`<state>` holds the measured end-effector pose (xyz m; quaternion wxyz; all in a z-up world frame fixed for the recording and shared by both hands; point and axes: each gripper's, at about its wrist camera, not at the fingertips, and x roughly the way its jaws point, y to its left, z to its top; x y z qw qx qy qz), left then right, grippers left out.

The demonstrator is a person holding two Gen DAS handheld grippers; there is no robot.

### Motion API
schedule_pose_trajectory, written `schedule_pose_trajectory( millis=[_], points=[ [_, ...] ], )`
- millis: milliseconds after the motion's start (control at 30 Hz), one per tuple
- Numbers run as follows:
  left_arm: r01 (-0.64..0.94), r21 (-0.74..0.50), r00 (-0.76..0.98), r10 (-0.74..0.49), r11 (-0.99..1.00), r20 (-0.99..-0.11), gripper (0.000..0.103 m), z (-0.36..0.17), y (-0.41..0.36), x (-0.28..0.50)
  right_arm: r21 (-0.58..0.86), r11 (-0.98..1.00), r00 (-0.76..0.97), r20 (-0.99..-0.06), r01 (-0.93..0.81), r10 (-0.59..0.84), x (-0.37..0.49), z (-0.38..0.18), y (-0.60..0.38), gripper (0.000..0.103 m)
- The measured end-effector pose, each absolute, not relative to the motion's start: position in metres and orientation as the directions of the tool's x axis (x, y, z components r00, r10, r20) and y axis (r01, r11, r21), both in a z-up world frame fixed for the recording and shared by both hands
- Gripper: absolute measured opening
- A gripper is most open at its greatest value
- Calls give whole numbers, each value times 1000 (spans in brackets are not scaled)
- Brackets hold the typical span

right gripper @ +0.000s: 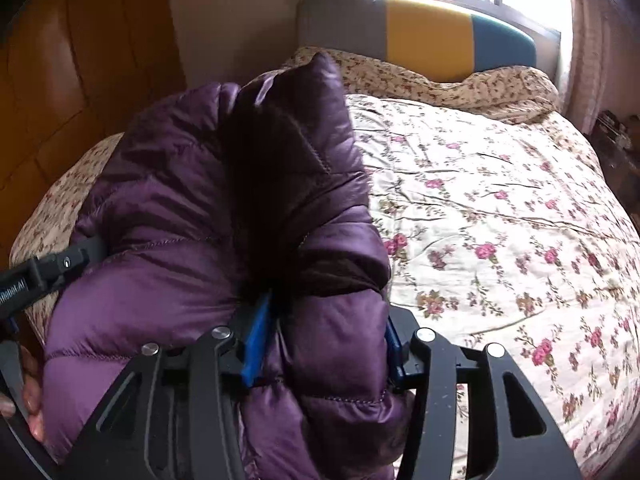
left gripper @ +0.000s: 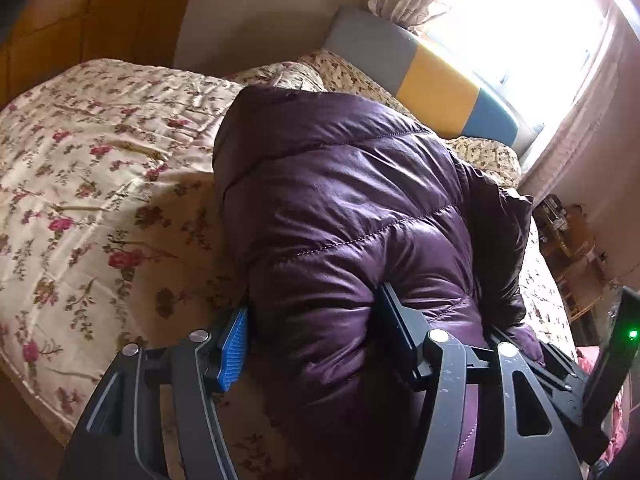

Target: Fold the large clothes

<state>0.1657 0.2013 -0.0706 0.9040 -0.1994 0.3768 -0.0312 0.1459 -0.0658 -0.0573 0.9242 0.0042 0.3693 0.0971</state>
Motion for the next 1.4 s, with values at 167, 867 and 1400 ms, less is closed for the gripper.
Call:
schedule_pose_trajectory(
  millis=[167, 867, 1400],
  points=[
    [-106, -336, 735, -153, 936, -661, 59, -58, 199, 158, 84, 989, 737, -660, -119, 145, 137, -31, -69, 47],
    [-138, -266, 765, -68, 954, -641, 59, -32, 200, 178, -116, 987, 777, -629, -111, 13, 153, 8, -4, 35],
    [-170, -245, 748, -37, 954, -662, 59, -38, 211, 203, -212, 969, 778, -627, -127, -36, 183, 2, 12, 23]
  ],
)
